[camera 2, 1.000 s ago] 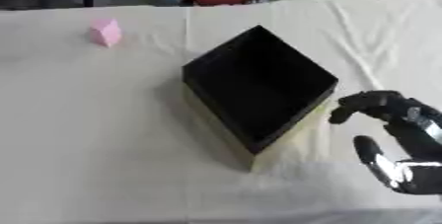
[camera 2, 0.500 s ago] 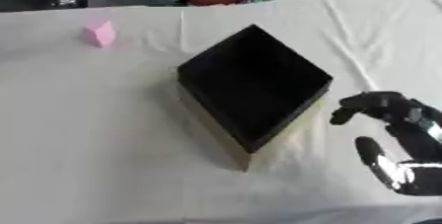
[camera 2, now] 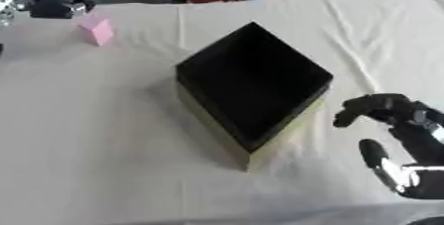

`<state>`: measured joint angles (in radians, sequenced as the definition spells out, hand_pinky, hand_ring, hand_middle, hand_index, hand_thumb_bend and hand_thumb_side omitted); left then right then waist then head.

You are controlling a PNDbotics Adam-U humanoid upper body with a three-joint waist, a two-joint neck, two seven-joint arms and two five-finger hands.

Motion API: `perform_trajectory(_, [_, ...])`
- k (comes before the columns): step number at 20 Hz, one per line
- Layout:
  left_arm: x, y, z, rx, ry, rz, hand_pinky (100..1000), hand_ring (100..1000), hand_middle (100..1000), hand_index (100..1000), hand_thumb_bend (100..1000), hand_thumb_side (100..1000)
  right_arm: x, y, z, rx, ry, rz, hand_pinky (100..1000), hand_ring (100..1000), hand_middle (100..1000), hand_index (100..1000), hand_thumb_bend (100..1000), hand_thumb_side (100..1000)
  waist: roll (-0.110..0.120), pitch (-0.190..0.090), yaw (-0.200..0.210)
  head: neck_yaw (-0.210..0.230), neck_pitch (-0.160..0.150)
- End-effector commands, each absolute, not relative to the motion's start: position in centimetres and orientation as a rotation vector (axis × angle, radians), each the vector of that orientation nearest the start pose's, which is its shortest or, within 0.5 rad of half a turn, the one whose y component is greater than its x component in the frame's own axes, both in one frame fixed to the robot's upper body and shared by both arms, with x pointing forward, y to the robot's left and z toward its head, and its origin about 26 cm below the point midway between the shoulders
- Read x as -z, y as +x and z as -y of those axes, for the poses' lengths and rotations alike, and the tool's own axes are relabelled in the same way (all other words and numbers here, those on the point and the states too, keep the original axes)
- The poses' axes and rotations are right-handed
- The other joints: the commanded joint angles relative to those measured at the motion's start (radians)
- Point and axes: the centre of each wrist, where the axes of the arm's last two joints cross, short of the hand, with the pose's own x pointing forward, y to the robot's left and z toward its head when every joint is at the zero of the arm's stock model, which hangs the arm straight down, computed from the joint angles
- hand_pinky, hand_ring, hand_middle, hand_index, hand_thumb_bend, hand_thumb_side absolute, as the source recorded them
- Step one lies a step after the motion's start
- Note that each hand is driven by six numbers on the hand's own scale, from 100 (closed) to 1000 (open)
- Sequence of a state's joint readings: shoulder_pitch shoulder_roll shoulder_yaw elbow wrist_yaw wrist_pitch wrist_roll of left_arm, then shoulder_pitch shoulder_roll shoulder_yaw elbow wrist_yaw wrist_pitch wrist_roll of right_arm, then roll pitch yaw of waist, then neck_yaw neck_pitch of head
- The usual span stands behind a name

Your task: Pick up objects on the table and place them in the box.

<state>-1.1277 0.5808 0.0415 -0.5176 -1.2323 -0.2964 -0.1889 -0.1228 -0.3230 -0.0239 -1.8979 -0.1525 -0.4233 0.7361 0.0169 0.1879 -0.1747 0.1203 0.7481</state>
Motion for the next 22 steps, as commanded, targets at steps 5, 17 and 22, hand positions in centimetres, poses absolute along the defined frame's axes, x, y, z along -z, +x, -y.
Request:
perform_trajectory(5, [-23.2, 49.0, -39.5, 1.362, 1.248, 1.138, 754, 741, 908, 1000, 384, 1000, -13.6, 29.1, 29.3, -1.311, 0.303, 2.24, 734, 665, 598, 834, 100, 373, -0.005, -0.005, -0.001, -0.001, 0.007])
perform_trajectory(17, [-21.9, 48.9, -39.7, 1.379, 1.249, 1.077, 754, 743, 909, 1000, 381, 1000, -13.7, 29.1, 29.3, -1.314, 0.301, 2.247, 734, 664, 598, 833, 100, 373, -0.012, 0.011, -0.001, -0.005, 0.007])
perform_trajectory(22, [-21.5, 48.9, -39.6, 1.394, 1.239, 1.068, 755, 744, 910, 1000, 382, 1000, -13.7, 29.2, 29.2, -1.316, 0.302, 2.249, 734, 664, 597, 833, 100, 373, -0.014, 0.016, 0.002, -0.004, 0.007])
